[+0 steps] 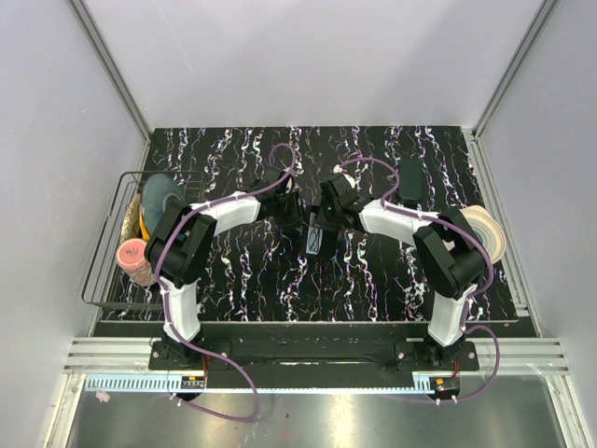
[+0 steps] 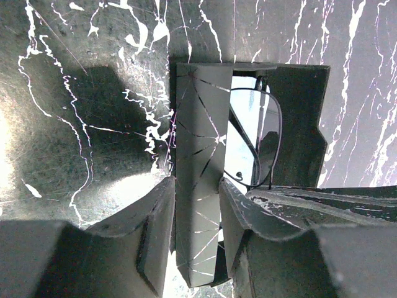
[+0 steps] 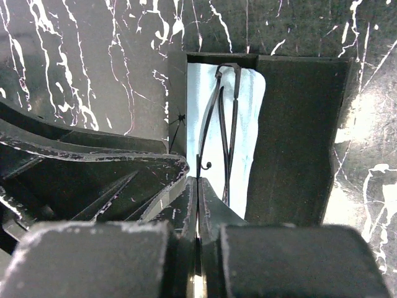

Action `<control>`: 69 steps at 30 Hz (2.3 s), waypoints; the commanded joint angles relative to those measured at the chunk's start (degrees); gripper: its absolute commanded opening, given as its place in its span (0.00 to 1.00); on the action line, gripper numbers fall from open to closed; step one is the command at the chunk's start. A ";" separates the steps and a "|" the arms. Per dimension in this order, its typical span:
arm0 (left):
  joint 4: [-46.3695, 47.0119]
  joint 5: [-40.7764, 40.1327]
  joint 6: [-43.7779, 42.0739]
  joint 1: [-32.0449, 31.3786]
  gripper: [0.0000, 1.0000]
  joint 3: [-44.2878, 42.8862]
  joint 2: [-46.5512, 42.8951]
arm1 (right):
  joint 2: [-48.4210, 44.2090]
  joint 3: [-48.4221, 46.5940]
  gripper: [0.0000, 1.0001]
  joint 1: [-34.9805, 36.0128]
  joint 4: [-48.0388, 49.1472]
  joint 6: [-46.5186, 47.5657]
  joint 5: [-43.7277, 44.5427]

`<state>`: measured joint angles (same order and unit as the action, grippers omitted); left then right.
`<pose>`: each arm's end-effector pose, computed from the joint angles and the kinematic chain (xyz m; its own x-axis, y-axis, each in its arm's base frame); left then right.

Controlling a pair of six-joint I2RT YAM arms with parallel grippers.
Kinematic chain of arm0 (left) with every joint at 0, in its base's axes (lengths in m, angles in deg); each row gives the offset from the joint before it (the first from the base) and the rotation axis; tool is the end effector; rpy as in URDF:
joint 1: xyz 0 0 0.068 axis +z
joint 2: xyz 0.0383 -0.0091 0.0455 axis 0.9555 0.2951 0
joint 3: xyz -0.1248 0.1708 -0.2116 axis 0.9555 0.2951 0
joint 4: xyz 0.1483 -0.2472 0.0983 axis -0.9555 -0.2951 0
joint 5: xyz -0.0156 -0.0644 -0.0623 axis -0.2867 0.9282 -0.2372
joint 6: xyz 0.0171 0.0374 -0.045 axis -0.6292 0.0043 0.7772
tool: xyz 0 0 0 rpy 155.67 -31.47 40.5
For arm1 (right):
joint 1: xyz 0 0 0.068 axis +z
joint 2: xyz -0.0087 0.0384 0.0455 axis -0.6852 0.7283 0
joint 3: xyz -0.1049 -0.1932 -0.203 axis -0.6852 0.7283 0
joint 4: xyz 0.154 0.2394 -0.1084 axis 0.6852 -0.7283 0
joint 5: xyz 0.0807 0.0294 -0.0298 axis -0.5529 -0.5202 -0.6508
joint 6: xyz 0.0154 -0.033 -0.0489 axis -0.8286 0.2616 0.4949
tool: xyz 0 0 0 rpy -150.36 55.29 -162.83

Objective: Organize the sunglasses
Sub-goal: Adjust the sunglasses in the sunglasses case.

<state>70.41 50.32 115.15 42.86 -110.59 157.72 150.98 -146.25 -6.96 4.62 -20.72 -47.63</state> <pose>0.3920 -0.2384 0.1523 -0.9179 -0.1454 -0.3693 0.0695 0.8572 -0.5102 0.3619 0.2642 0.1706 -0.8413 0.2328 -0.4879 0.0010 0.9033 0.4291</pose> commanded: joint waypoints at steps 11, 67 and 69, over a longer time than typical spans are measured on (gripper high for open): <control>0.18 0.79 -0.65 0.09 0.35 -1.82 0.78 | -2.72 10.86 0.00 -0.34 16.85 -1.34 -7.04; -0.87 0.61 -0.65 0.18 0.22 -2.70 1.83 | -6.06 22.04 0.41 -5.62 36.13 -10.75 -12.24; -0.96 0.61 -0.65 0.27 0.22 -2.79 1.74 | -6.76 21.42 0.40 -5.62 32.80 -10.22 -11.80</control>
<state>70.06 51.43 114.74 43.32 -111.99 158.37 147.66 -122.32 -12.93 43.18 -33.01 -61.92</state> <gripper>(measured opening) 0.244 0.413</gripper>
